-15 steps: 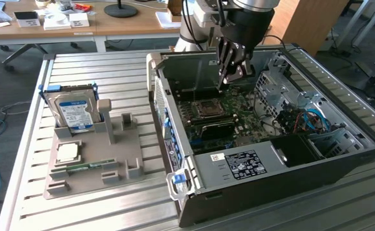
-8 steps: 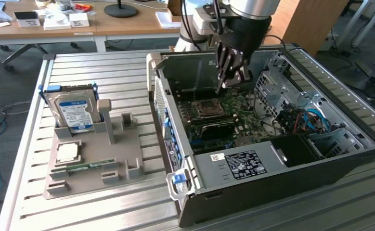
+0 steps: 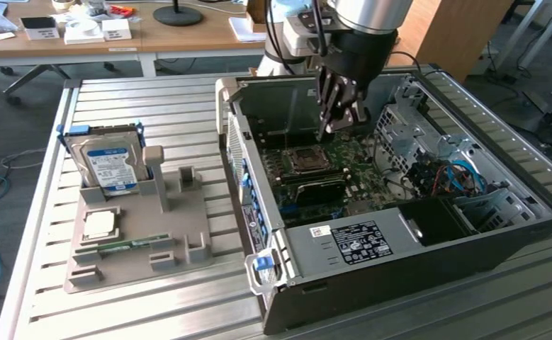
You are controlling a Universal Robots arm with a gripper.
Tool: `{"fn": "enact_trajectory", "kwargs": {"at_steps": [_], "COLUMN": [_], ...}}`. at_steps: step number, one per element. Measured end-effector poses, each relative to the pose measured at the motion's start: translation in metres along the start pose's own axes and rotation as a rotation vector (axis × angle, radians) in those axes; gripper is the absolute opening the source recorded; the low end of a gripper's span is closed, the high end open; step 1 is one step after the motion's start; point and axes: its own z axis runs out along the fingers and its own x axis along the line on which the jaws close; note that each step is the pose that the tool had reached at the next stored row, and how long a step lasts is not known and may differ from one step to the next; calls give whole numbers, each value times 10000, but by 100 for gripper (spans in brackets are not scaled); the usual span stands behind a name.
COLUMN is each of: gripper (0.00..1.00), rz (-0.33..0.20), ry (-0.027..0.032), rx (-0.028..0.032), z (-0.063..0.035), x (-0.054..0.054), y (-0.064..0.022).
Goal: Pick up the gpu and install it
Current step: 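Press down on the gpu until it lock into place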
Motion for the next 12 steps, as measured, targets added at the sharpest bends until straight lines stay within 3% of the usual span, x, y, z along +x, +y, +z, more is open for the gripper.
{"fn": "enact_trajectory", "kwargs": {"at_steps": [3,12], "gripper": [11,11], "rz": [0,0], "ry": [8,10], "rx": [0,0], "z": [47,49], "x": [2,3], "y": [-1,-1]}}
